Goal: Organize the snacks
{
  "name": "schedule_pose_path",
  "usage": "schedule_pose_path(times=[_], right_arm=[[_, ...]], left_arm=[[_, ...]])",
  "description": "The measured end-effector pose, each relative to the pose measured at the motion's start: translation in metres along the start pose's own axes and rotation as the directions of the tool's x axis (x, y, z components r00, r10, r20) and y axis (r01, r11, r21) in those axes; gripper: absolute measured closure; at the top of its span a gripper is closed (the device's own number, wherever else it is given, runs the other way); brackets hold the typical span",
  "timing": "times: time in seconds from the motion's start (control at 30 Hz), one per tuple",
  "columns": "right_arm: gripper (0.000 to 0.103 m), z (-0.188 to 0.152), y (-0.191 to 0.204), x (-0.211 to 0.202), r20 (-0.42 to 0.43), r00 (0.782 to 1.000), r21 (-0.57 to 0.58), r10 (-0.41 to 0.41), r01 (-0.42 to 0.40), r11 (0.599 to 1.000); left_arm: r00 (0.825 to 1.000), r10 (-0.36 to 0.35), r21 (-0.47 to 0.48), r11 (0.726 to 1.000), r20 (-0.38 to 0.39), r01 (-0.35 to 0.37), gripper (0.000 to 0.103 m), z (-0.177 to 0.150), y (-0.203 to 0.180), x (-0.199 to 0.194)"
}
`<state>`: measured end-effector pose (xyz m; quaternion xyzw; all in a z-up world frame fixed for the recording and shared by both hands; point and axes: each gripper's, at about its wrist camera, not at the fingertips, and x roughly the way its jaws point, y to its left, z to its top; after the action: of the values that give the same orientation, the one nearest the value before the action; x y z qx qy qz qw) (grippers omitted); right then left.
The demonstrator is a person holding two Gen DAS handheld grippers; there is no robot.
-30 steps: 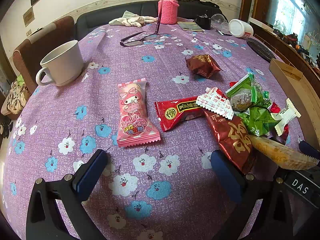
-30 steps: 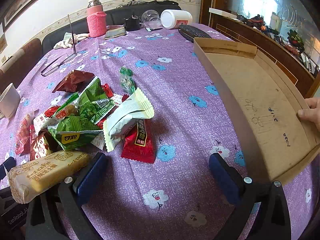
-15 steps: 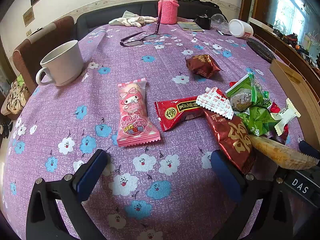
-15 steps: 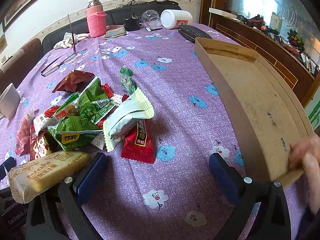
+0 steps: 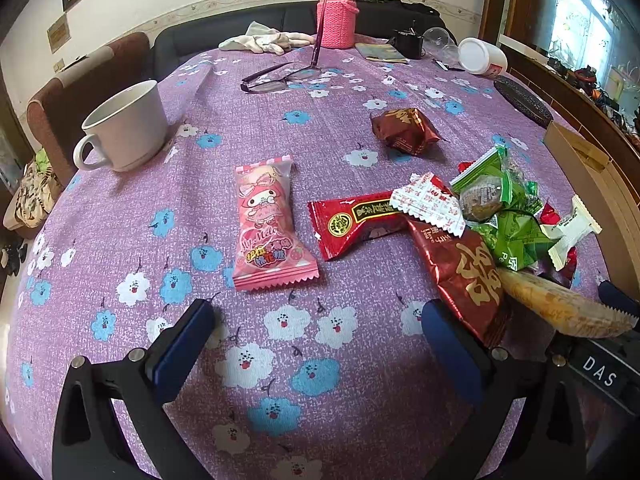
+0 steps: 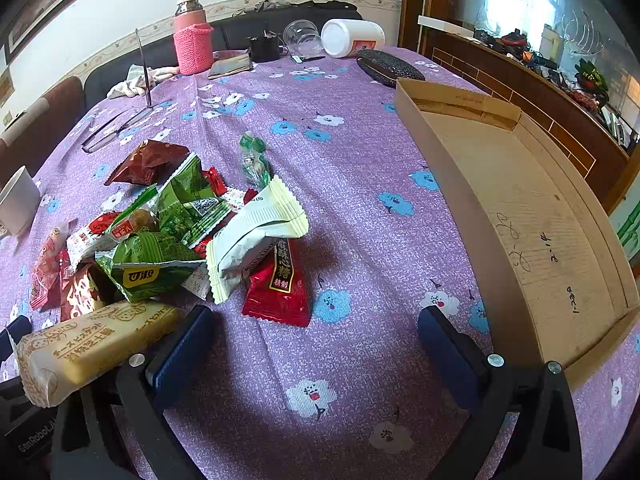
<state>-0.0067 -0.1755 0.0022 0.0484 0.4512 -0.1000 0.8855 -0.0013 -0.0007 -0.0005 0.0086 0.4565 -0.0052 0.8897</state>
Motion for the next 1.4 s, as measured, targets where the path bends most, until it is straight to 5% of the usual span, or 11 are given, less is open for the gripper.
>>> schedule_pose_path(times=[0.2,0.3,0.47,0.53,0.6,0.7,0.87,1.1,1.3,1.4], right_arm=[[0.001,0.001,-0.003,0.001,-0.026,1.0,-0.024,0.015,-0.016,1.0],[0.001,-0.002,-0.005,-0.004,-0.094,0.989,-0.146,0.113,-0.126,0.981],[0.001,-0.016,-0.018,-0.025,-0.17,0.929,-0.189,0.329,-0.359,0.914],[0.001,-0.025,-0.02,-0.042,-0.143,0.921,-0.239,0.361,-0.386,0.891],[0.001,-0.033,-0.02,-0.053,-0.113,0.916,-0.256,0.385,-0.402,0.879],[0.001,-0.036,-0.034,-0.064,-0.1,0.87,-0.194,0.482,-0.493,0.848],[0.001,-0.032,-0.051,-0.08,-0.041,0.83,-0.139,0.557,-0.556,0.819],[0.001,-0.032,-0.054,-0.098,0.046,0.842,-0.19,0.538,-0.522,0.832],[0.001,-0.035,-0.069,-0.091,0.028,0.842,-0.146,0.538,-0.529,0.836],[0.001,-0.034,-0.072,-0.087,0.011,0.842,-0.127,0.54,-0.534,0.836]], left_arm=[[1.0,-0.008,0.039,0.999,-0.005,0.009,0.001,-0.007,0.001,-0.009],[1.0,0.004,0.004,1.0,0.026,-0.004,0.022,-0.008,0.01,-0.017],[0.995,-0.042,-0.016,0.999,0.09,0.044,0.04,-0.011,0.015,-0.024],[0.995,-0.053,-0.015,0.998,0.085,0.054,0.059,-0.011,0.016,-0.027],[0.995,-0.075,-0.016,0.997,0.063,0.077,0.062,-0.012,0.018,-0.031],[0.992,-0.125,-0.032,0.992,0.019,0.126,0.062,-0.013,0.022,-0.037],[0.982,-0.187,-0.057,0.98,0.037,0.189,0.062,-0.015,0.027,-0.054],[0.979,-0.203,-0.044,0.978,-0.024,0.202,0.062,-0.004,0.001,-0.046],[0.987,-0.157,-0.005,0.988,-0.022,0.157,0.062,0.008,-0.026,-0.03],[0.987,-0.154,-0.002,0.988,-0.051,0.154,0.07,0.01,-0.031,-0.017]])
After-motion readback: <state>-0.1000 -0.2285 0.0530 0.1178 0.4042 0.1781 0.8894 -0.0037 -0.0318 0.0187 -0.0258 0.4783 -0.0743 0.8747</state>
